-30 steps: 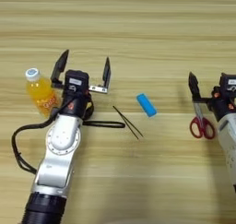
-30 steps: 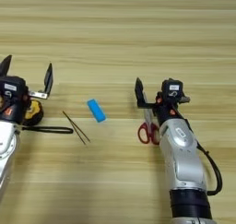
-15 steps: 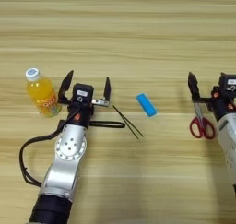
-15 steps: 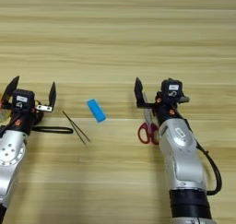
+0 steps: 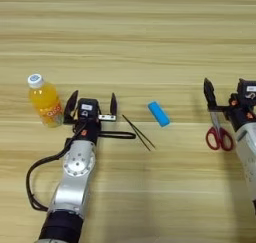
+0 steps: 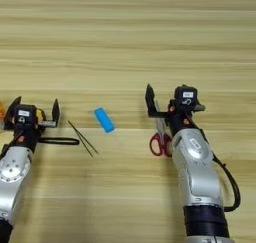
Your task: Move the objects on the table
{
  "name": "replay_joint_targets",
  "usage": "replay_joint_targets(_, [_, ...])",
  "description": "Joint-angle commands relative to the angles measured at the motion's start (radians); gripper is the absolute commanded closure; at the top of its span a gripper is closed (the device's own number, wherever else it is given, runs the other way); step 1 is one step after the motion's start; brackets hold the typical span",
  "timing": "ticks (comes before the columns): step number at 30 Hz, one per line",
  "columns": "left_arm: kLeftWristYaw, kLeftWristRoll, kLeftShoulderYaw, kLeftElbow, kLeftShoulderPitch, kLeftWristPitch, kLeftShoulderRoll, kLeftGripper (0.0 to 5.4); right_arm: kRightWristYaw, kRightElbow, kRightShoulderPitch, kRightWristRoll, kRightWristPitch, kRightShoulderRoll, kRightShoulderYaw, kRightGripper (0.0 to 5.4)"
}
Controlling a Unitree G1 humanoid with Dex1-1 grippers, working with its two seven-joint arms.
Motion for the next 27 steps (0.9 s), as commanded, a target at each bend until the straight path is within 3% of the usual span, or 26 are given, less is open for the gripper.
replay_joint_targets(1, [0.012,0.001,0.007,0.019,-0.014,0.0,0.0,0.03,0.007,-0.01,-0.007,0.003,0.002,0.003,0.003,0.0])
replay_joint_targets(27, [0.028,-0.001,0.032,0.161,-0.056,-0.039,0.016,0.03,0.005,-0.013,-0.007,0.002,0.001,0.009,0.012,0.0])
